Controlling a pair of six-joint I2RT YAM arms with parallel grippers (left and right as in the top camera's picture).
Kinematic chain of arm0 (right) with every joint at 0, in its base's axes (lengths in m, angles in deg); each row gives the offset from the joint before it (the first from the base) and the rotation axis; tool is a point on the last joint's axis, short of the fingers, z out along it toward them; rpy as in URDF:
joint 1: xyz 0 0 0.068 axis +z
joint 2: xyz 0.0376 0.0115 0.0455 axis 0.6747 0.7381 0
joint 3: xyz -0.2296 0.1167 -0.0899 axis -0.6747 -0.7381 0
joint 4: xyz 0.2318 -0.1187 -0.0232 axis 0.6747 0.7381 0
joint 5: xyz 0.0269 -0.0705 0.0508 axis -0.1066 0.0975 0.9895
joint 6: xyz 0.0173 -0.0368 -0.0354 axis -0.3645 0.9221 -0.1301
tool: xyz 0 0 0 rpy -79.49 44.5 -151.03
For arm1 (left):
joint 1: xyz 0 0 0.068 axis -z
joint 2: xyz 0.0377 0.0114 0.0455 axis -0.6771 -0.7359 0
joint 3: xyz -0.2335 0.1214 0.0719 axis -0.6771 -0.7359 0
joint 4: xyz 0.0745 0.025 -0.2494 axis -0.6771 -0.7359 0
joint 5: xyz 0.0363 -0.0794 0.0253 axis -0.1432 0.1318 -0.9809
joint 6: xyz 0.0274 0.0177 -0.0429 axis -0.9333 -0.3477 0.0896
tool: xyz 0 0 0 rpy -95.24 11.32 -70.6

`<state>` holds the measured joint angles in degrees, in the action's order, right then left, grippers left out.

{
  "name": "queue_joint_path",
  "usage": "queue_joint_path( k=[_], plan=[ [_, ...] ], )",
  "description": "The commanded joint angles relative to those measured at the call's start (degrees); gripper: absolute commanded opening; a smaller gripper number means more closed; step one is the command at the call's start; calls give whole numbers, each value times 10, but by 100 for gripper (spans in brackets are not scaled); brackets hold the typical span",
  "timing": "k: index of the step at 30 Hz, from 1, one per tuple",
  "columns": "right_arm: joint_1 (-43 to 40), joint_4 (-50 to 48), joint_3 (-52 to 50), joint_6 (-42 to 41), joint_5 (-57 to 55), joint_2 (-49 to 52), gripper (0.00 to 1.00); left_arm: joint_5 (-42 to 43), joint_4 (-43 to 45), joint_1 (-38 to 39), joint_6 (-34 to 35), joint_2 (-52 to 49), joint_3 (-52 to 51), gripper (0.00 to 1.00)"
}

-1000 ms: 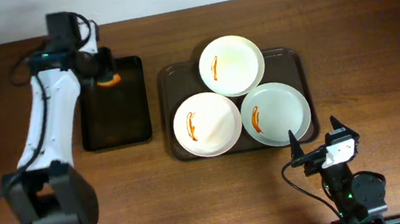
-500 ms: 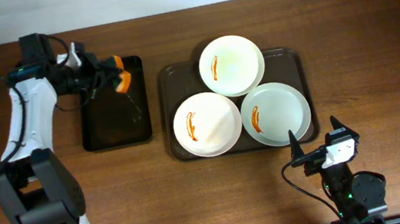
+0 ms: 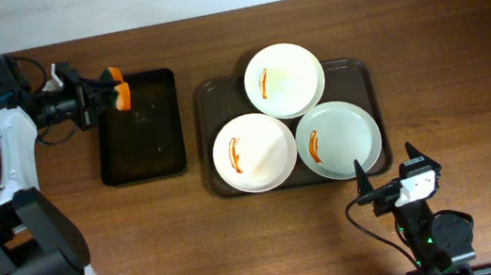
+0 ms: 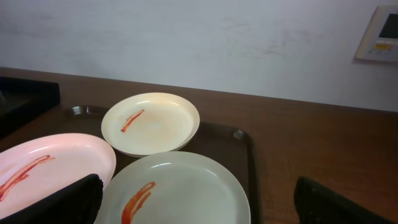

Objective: Clean dirty plates on tray and stack at the side
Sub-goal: 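Lift the sponge with the left gripper and hold it above the tray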

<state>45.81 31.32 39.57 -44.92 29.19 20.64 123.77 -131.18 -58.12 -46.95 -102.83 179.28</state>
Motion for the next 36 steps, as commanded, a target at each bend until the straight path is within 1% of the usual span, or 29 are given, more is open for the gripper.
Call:
queue_joint_path(
  k=[1, 2, 3, 4, 5, 8, 10, 12, 13, 17, 19, 20, 22, 23, 24, 25, 27, 30, 32, 34, 36],
  plan=[
    [3, 3, -3, 3, -5, -4, 98, 19, -1, -2, 5, 0, 0, 0],
    [3, 3, -3, 3, -5, -4, 98, 10, -1, -2, 5, 0, 0, 0],
    [3, 3, -3, 3, -5, -4, 98, -16, -2, -2, 5, 0, 0, 0],
    [3, 3, -3, 3, -5, -4, 98, -52, -4, -2, 5, 0, 0, 0],
    [3, 3, -3, 3, -5, -4, 98, -92, -9, -2, -12, 0, 0, 0],
    [3, 3, -3, 3, -5, -4, 98, -212, -57, 12, -120, 0, 0, 0],
    [3, 3, -3, 3, -5, -4, 98, -213, -65, 33, -243, 0, 0, 0],
    [3, 3, -3, 3, -5, -4, 98, -214, -63, 63, -386, 0, 0, 0],
    [3, 3, -3, 3, -5, -4, 98, -214, -61, 72, -405, 0, 1, 0],
    [3, 3, -3, 3, -5, -4, 98, -216, -69, 74, -405, 25, 58, 0],
    [3, 3, -3, 3, -5, -4, 98, -224, -68, 76, -421, 53, 85, 0],
    [3, 3, -3, 3, -5, -4, 98, -262, -66, 78, -431, 64, 87, 0],
    [3, 3, -3, 3, -5, -4, 98, -394, -70, 91, -435, 58, 80, 0],
    [3, 3, -3, 3, -5, -4, 98, -441, -66, 101, -440, 49, 60, 0],
    [3, 3, -3, 3, -5, -4, 98, -463, -54, 110, -440, 36, 34, 0],
    [3, 3, -3, 3, -5, -4, 98, -470, -43, 117, -445, 25, 17, 0],
    [3, 3, -3, 3, -5, -4, 98, -473, -42, 124, -450, 14, 17, 0],
    [3, 3, -3, 3, -5, -4, 98, -472, -98, 120, -450, 50, 109, 0],
    [3, 3, -3, 3, -5, -4, 98, -471, -138, 122, -450, 96, 207, 0],
    [3, 3, -3, 3, -5, -4, 98, -471, -131, 124, -450, 134, 233, 0],
    [3, 3, -3, 3, -5, -4, 98, -471, -135, 124, -450, 130, 221, 0]
  ],
)
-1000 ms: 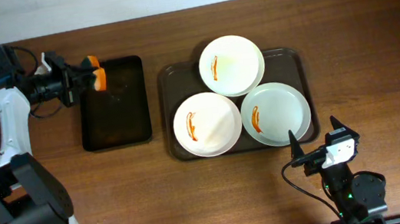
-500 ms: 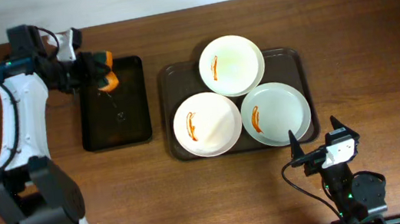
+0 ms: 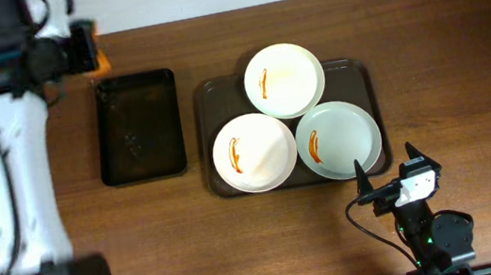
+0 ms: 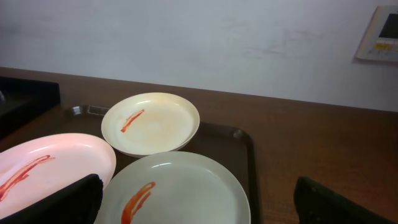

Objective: Clean dirty plates on tray and stack at the side
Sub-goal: 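Lift the sponge with the left gripper and hold it above the tray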

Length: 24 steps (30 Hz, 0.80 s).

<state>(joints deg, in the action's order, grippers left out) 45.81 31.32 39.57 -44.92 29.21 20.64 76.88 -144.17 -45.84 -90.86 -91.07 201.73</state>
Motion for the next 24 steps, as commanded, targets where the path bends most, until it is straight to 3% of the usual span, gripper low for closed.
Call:
queue_joint_path(
  k=[1, 6, 8, 11, 14, 17, 20, 24],
  plan=[
    [3, 3, -3, 3, -5, -4, 98, -2, -4, 1, -11, 1, -27, 0],
    [3, 3, -3, 3, -5, -4, 98, -4, 46, 1, -10, -122, -179, 0],
    [3, 3, -3, 3, -5, -4, 98, -7, 24, 1, -11, -116, -157, 0],
    [3, 3, -3, 3, -5, -4, 98, -7, -59, 0, -11, -64, -2, 0],
    [3, 3, -3, 3, -5, -4, 98, -6, -62, 2, -11, -19, 85, 0],
    [3, 3, -3, 3, -5, -4, 98, -14, -64, 2, -11, -31, 44, 0],
    [3, 3, -3, 3, -5, -4, 98, -30, 14, 2, -10, -100, -99, 0],
    [3, 3, -3, 3, -5, -4, 98, -48, -16, 1, -9, -127, -72, 0]
  ],
)
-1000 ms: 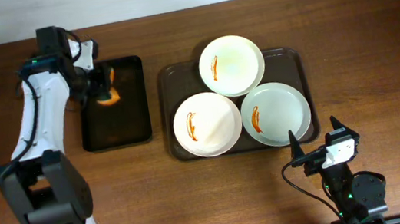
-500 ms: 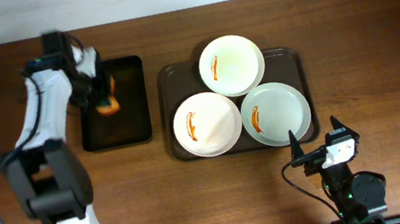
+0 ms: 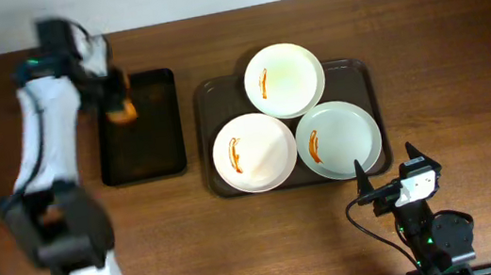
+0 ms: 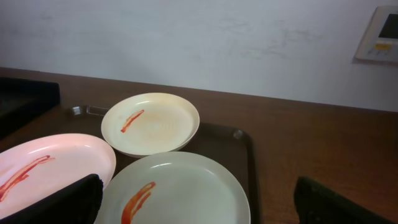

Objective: Clean dirty plates on tray and stack at the side
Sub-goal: 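Lift the sponge with the left gripper and hold it above the tray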

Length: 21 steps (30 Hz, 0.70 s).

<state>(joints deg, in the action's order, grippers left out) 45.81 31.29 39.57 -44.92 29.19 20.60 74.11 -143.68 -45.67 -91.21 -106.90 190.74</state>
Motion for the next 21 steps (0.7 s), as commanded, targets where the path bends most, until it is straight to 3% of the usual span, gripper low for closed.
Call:
queue_joint_path(
  k=[1, 5, 8, 12, 15, 18, 21],
  plan=[
    [3, 3, -3, 3, -5, -3, 98, -22, -62, -1, -5, 45, 103, 0],
    [3, 3, -3, 3, -5, -3, 98, 1, -129, 4, -6, 90, 266, 0],
    [3, 3, -3, 3, -5, -3, 98, -8, -137, 13, -12, 78, 214, 0],
    [3, 3, -3, 3, -5, -3, 98, -30, -45, 23, -11, 7, -6, 0],
    [3, 3, -3, 3, -5, -3, 98, -51, -68, 23, -11, 7, 9, 0],
    [3, 3, -3, 3, -5, -3, 98, -53, -143, 23, -7, 63, 142, 0],
    [3, 3, -3, 3, -5, -3, 99, -51, -107, 23, -7, 99, 160, 0]
  ],
)
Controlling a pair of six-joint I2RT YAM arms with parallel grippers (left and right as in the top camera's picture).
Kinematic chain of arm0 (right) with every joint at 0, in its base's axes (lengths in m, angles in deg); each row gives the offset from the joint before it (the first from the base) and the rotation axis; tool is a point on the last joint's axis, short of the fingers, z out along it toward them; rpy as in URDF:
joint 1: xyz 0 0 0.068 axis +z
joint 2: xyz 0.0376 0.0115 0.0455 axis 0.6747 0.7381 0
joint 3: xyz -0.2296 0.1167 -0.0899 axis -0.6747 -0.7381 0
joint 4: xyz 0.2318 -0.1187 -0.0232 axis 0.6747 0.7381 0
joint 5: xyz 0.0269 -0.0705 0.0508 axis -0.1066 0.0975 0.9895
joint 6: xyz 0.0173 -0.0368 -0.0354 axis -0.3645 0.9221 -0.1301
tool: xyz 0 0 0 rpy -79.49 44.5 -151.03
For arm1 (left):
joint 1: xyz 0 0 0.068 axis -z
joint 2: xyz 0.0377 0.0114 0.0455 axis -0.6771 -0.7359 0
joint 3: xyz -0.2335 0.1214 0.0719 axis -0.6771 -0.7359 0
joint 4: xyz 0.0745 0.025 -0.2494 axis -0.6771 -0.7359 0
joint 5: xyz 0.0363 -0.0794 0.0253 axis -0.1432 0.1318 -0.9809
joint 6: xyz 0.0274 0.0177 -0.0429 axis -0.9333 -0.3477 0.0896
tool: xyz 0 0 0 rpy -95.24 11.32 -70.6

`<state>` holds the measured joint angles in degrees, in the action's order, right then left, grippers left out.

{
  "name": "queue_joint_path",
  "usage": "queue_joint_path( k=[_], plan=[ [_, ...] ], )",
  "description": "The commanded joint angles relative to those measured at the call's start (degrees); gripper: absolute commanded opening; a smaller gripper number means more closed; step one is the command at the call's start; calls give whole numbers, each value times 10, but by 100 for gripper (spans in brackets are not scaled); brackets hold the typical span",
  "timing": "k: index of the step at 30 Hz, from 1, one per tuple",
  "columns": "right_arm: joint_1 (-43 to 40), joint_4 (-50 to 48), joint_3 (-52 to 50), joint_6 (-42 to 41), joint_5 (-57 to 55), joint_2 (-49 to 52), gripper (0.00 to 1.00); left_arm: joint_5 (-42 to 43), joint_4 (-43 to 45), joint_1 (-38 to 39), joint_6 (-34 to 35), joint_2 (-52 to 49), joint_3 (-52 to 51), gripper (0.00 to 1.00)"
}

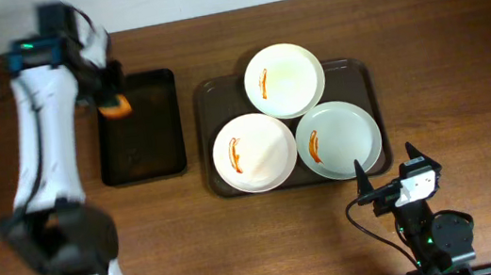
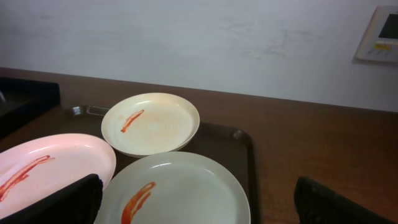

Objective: Clean dirty plates on tray and stack at the side
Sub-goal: 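Lift the sponge with the left gripper and hold it above the tray, then reach the right gripper to the top plate and grip its rim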

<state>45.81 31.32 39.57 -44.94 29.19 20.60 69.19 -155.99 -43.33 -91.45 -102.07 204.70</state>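
Three ketchup-streaked plates sit on the brown tray (image 1: 204, 143): a cream plate (image 1: 284, 80) at the back, a pinkish-white plate (image 1: 254, 152) front left, a pale green plate (image 1: 339, 139) front right. My left gripper (image 1: 111, 98) is shut on an orange sponge (image 1: 117, 106) over the top-left corner of the black basin (image 1: 141, 137). My right gripper (image 1: 386, 176) stands open just in front of the tray; in its wrist view the right gripper (image 2: 196, 208) faces the green plate (image 2: 180, 186), with the pink plate (image 2: 50, 162) and cream plate (image 2: 150, 123) beyond.
The black basin lies left of the tray, a narrow strip of brown table (image 1: 462, 52) between them. A white wall (image 2: 186, 37) runs behind the table's far edge. The tray's rim (image 2: 249, 140) rises near the right gripper.
The left gripper with the sponge has shifted slightly up and left at the basin's top-left corner, and the arm's pose has changed. The right arm and the plates have not moved.
The left gripper first held the orange sponge at the basin's top-left edge. It was then behind the basin's far-left corner, then back over that corner, where it still is. Plates, tray and right gripper stayed put throughout.
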Motion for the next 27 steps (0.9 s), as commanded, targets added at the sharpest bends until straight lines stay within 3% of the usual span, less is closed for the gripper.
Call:
queue_joint_path(
  k=[1, 4, 7, 11, 15, 20, 22, 24, 27],
  plan=[
    [3, 3, -3, 4, -5, -3, 98, -2, 20, 0, -5, 45, 15, 0],
    [3, 3, -3, 3, -5, -3, 98, -7, 55, 2, -5, 0, -75, 0],
    [3, 3, -3, 4, -5, -3, 98, -26, 47, 2, -5, -26, -94, 0],
    [3, 3, -3, 4, -5, -3, 98, -26, -26, 2, 37, 31, 17, 0],
    [3, -29, -3, 3, -2, -3, 98, 12, -41, 2, 37, 125, 85, 0],
    [4, -129, -3, -81, 278, -3, 98, 18, -75, 9, 37, 133, 48, 0],
    [3, -192, 0, -133, 278, -3, 98, 17, -59, 17, 37, 133, -3, 0],
    [3, -196, 31, -132, 272, -1, 98, 18, -45, 18, 37, 133, -32, 0],
    [-3, -87, 167, -83, 257, 61, 98, 17, -41, 18, 37, 133, -42, 0]
  ],
)
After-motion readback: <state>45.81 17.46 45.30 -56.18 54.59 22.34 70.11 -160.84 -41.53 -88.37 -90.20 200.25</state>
